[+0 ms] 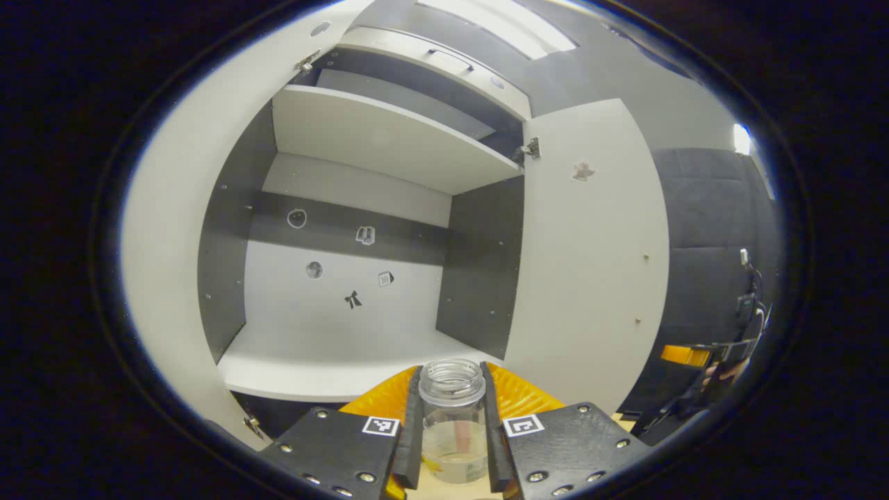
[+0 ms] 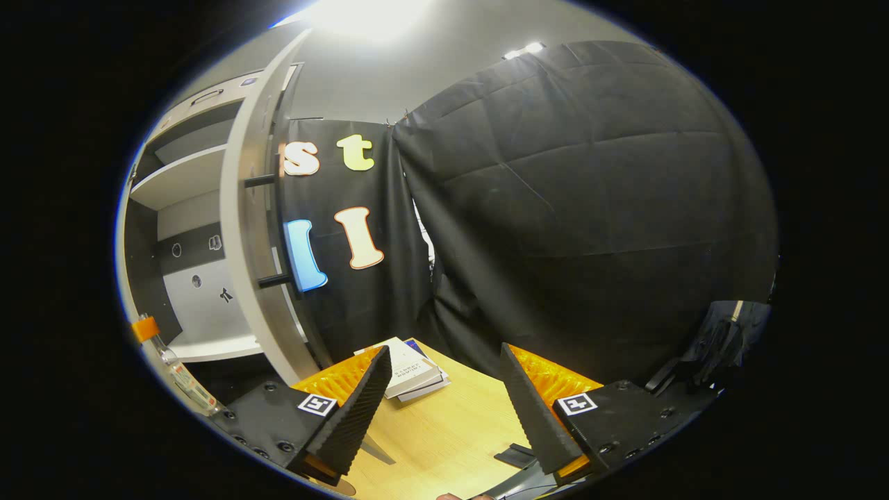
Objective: Grasp the bottle in the cabinet with the left hand and place it on the coaster, then close the right door with the right hand and the left door with the left hand.
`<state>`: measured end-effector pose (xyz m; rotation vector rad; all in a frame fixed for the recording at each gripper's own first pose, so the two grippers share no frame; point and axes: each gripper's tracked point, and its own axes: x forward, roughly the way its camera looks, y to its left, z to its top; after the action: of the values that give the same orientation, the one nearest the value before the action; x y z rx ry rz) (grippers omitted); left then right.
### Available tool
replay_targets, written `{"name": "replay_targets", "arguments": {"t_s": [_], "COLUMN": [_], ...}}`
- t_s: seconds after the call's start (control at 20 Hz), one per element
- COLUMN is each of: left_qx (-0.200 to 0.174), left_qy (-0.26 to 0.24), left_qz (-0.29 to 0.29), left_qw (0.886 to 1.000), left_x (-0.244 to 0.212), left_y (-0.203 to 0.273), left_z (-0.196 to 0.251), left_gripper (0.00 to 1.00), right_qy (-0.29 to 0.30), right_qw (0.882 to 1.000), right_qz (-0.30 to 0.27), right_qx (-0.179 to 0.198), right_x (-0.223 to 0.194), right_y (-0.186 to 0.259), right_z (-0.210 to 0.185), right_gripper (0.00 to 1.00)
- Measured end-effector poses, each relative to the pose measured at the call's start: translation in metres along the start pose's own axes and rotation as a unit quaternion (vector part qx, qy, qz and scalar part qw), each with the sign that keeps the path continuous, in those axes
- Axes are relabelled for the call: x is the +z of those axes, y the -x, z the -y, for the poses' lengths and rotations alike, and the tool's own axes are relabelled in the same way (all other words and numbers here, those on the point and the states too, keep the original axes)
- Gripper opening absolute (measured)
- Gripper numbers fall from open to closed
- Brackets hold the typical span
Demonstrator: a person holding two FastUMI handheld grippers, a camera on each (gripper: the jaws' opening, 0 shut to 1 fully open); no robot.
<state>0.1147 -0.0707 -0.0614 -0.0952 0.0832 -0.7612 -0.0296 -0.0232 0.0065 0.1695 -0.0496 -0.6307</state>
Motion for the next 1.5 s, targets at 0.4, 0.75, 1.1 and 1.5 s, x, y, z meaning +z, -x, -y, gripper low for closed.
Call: {"name": "replay_targets", "arguments": {"t_s": [0.4, 0.75, 1.1, 1.5], "left_qx": [-0.067, -0.060, -0.065, -0.057], "left_qy": [-0.026, -0.017, -0.055, -0.061], "left_qz": [-0.017, -0.073, -0.092, -0.099], "left_qw": [0.997, 0.995, 0.992, 0.992], "left_x": [-0.106, -0.208, -0.255, -0.262], "left_y": [0.018, 0.018, 0.021, 0.039], "left_z": [0.060, 0.072, 0.089, 0.094], "left_gripper": [0.44, 0.40, 0.40, 0.41], "right_qy": [0.005, 0.006, 0.006, 0.012], "right_qw": [1.000, 0.999, 0.998, 0.997], "right_qz": [-0.010, -0.033, -0.056, -0.075], "right_qx": [-0.008, -0.014, -0.019, -0.023], "right_x": [-0.001, -0.002, -0.005, -0.018], "right_y": [0.028, 0.034, 0.033, 0.037], "right_z": [0.011, 0.024, 0.033, 0.042], "right_gripper": [0.99, 0.99, 0.99, 0.96]}}
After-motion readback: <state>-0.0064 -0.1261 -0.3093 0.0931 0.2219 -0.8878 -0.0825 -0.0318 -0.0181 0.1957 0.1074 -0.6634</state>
